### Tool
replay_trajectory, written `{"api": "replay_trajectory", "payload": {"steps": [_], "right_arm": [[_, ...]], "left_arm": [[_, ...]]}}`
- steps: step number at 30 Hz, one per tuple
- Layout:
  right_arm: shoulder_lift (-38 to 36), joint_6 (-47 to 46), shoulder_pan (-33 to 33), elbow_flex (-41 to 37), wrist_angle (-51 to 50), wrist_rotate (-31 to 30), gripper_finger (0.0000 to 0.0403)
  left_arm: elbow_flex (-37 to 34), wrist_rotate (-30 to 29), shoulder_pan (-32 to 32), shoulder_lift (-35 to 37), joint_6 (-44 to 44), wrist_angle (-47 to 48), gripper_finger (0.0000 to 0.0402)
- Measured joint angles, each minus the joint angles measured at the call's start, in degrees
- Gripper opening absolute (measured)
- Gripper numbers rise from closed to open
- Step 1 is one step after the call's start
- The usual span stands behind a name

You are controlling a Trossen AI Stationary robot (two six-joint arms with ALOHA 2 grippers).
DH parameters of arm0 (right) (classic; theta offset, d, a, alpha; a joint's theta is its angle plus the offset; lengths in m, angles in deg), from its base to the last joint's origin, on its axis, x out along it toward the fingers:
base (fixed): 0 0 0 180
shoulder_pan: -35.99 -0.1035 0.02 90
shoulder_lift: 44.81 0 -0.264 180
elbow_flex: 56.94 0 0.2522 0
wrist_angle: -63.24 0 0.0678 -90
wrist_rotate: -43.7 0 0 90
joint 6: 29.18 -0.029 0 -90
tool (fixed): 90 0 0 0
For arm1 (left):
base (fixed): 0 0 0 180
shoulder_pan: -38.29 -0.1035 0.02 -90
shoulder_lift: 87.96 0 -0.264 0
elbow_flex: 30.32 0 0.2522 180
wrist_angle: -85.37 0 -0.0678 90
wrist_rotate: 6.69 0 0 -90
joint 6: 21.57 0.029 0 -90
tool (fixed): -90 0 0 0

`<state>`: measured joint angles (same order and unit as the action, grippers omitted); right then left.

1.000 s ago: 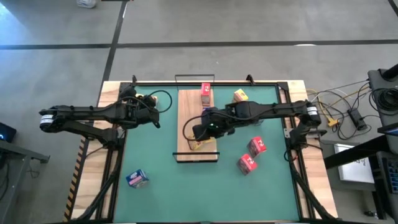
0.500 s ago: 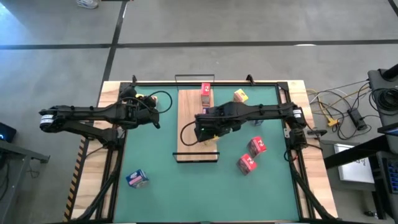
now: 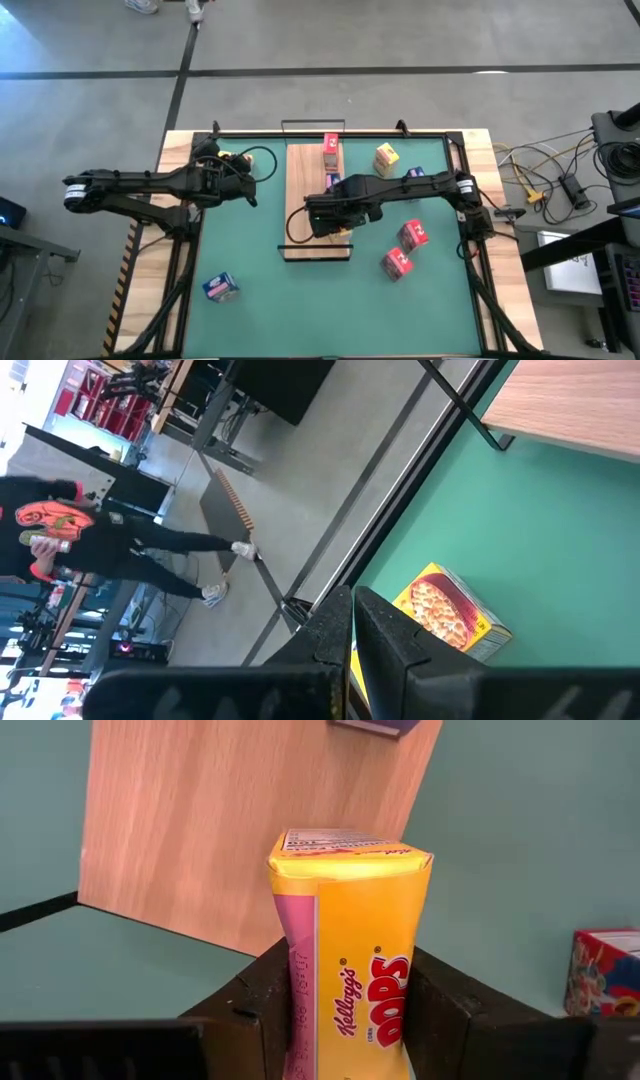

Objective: Stack cereal on shelf
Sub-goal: Put the bottom yellow cereal box on the shelf

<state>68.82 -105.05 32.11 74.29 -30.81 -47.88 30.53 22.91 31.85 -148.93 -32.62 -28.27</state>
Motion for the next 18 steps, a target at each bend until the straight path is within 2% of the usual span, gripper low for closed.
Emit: {"api": "replay_trajectory", "payload": {"steps": [4,18], "right_arm": [[0.0,0.4,-0.3,0.0,0.1,-1.3,0.0151],[-0.7,1.3,-0.6,0.1,2.2,-1.0,0.0248]], "left_arm": [[0.0,0.0,0.0,0.0,0.0,0.0,0.0],[0.0,0.0,0.0,0.0,0.0,0.0,0.0]]}}
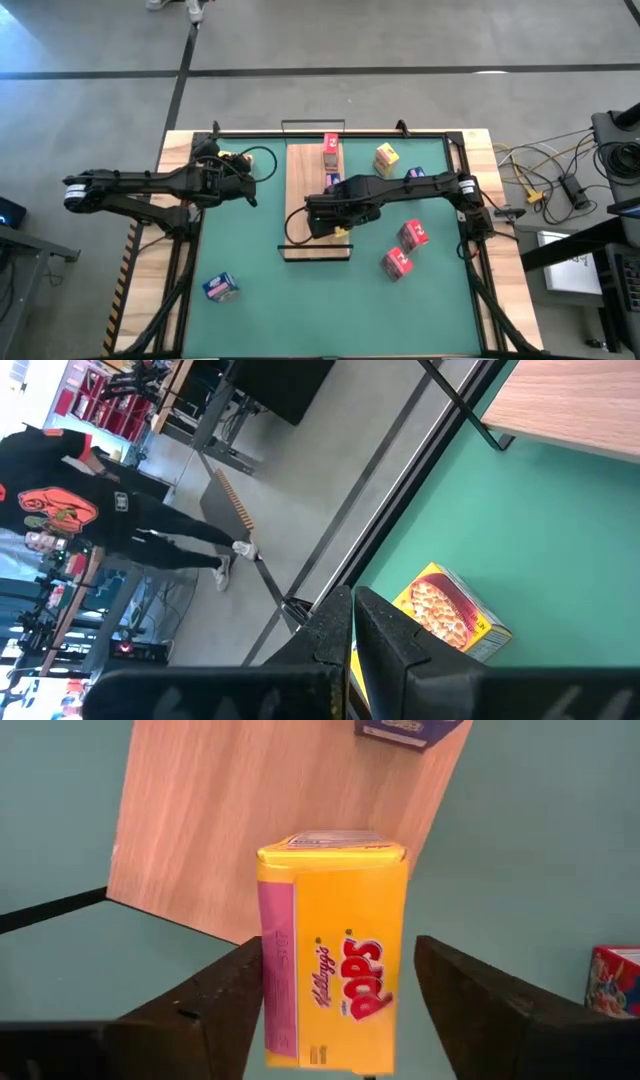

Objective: Stack cereal on shelf
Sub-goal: Put the bottom yellow cereal box on the shelf

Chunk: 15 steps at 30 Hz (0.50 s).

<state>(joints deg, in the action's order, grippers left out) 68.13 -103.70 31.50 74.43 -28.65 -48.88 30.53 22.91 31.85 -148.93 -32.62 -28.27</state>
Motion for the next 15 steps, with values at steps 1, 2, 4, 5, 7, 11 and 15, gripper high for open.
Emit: {"api": "replay_trajectory", "payload": {"steps": [1,2,4,5,7,11,15], "right_arm": [[-0.2,0.0,0.0,0.1,0.0,0.2,0.0252],[-0.3,0.0,0.0,0.1,0.0,0.9,0.0255],[-0.3,0.2,0.0,0.6,-0.1,1.5,0.0259],[-0.3,0.5,0.0,1.1,-0.2,1.6,0.0261],[-0.3,1.5,0.0,2.3,-0.6,2.4,0.0262],[-0.3,5.1,0.0,4.9,-2.2,2.6,0.026],[-1.0,15.3,0.0,7.3,-4.9,2.1,0.0249]], "left_arm": [[0.0,0.0,0.0,0.0,0.0,0.0,0.0],[0.0,0.0,0.0,0.0,0.0,0.0,0.0],[0.0,0.0,0.0,0.0,0.0,0.0,0.0],[0.0,0.0,0.0,0.0,0.0,0.0,0.0],[0.0,0.0,0.0,0.0,0.0,0.0,0.0],[0.0,0.5,0.0,0.0,0.0,-0.2,0.0],[0.0,3.2,0.1,0.0,0.1,-1.2,0.0]]}}
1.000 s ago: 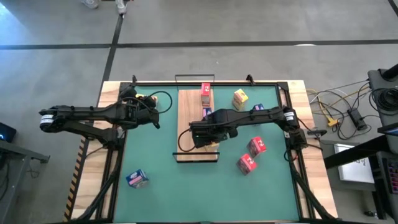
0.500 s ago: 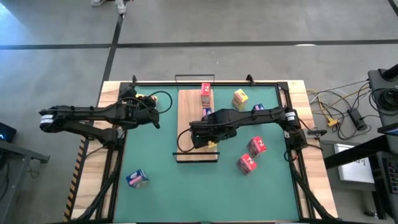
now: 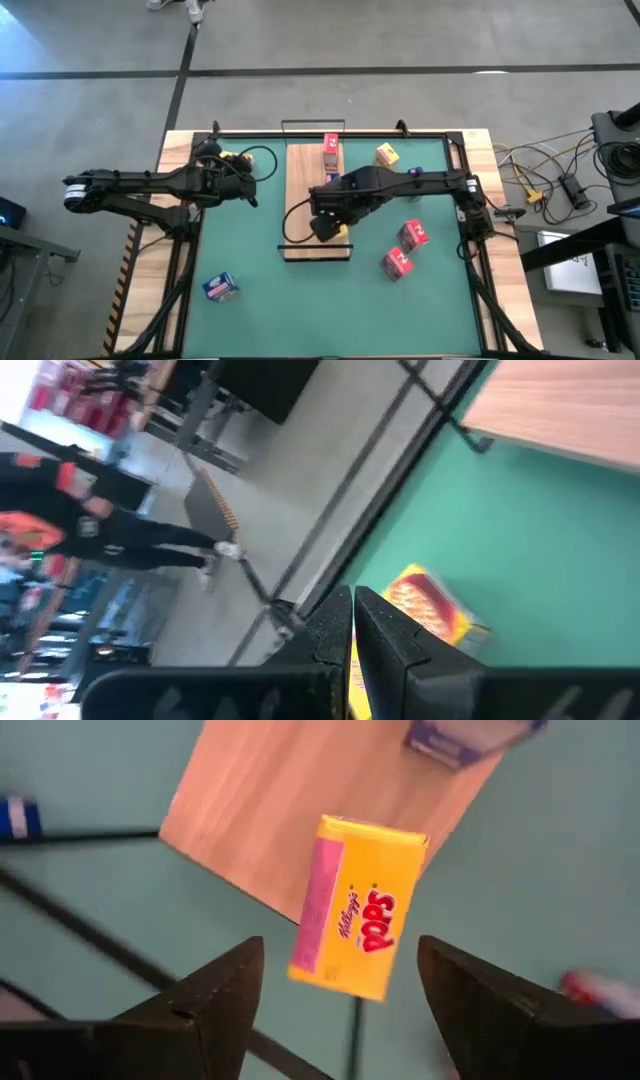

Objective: Stack cereal on shelf
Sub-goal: Put the bottom yellow cereal box on the shelf

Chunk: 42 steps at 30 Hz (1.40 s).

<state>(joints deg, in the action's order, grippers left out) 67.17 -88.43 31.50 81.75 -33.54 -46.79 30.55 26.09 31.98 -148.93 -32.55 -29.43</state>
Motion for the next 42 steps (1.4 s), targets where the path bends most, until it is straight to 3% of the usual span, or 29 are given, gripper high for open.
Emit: {"api": "replay_trajectory", "payload": {"steps": [4,9,14,19,24,29,34,42], "right_arm": [[-1.2,11.6,-0.5,0.0,-4.3,-6.4,0.0222],[-4.6,22.6,-1.3,-2.4,-6.9,-16.3,0.0157],[-9.7,32.1,-1.5,-9.0,-4.4,-18.3,0.0076],[-17.1,39.5,-1.7,-22.0,8.9,-18.6,0.0016],[-25.6,43.6,-2.3,-39.3,25.3,-18.5,0.0009],[-32.2,46.3,-2.7,-55.6,44.4,-15.3,0.0009],[-35.4,48.5,-2.7,-67.1,61.1,-11.8,0.0009],[-36.6,48.9,-2.7,-74.5,71.8,-11.0,0.0009]], "left_arm": [[0.0,3.2,1.2,0.0,1.5,-2.7,0.0],[0.0,8.7,4.2,0.0,2.6,-8.1,0.0],[0.0,13.3,8.0,0.0,3.6,-14.5,0.0],[0.1,15.3,11.9,-0.1,3.8,-19.9,0.0],[0.1,20.9,15.3,-0.1,5.2,-26.0,0.0],[-0.7,32.5,17.3,-0.9,9.3,-34.0,0.0],[-2.0,42.6,17.6,-4.0,14.1,-43.5,0.0],[-2.1,43.0,17.3,-11.7,17.4,-52.1,0.0]]}}
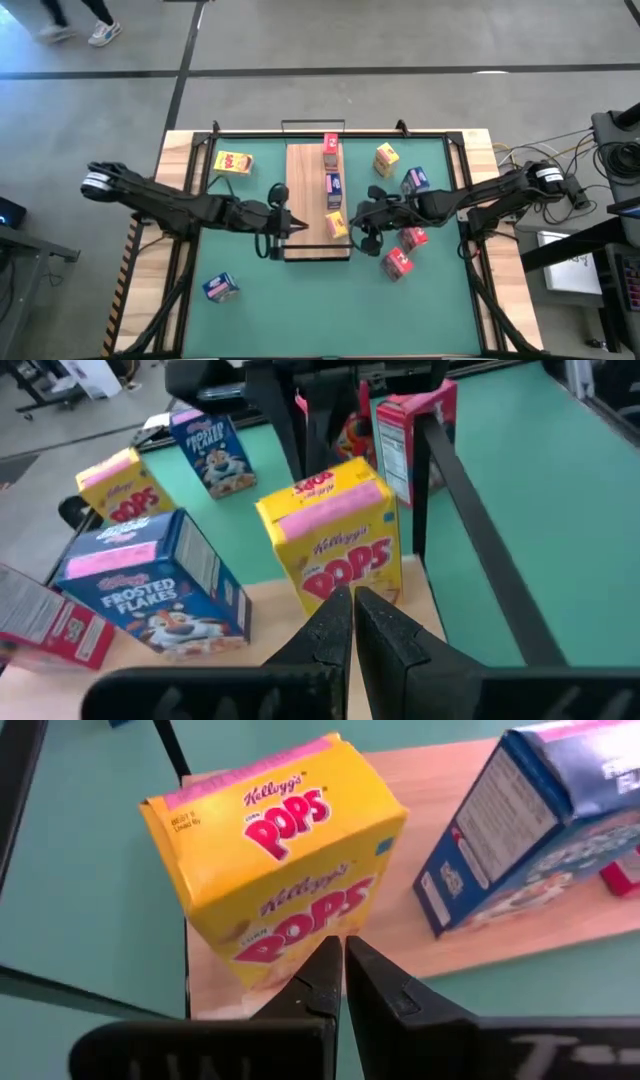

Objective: Stack cereal on shelf
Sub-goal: Put the bottom yellow cereal box on the shelf

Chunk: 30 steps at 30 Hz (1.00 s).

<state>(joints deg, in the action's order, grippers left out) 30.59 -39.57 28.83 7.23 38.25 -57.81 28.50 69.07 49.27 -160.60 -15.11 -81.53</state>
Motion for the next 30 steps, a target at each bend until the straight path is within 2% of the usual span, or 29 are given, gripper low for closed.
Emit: {"api": "replay_trajectory", "payload": {"steps": [16,30], "right_arm": [[1.4,-0.5,-0.1,-1.5,0.4,1.5,0.0009],[1.6,0.0,-0.5,-3.4,5.0,1.5,0.0009]], "left_arm": [[0.2,0.3,-2.6,-8.5,0.4,-14.1,0.0],[0.3,0.4,-3.9,-10.7,1.4,-14.8,0.0]]}}
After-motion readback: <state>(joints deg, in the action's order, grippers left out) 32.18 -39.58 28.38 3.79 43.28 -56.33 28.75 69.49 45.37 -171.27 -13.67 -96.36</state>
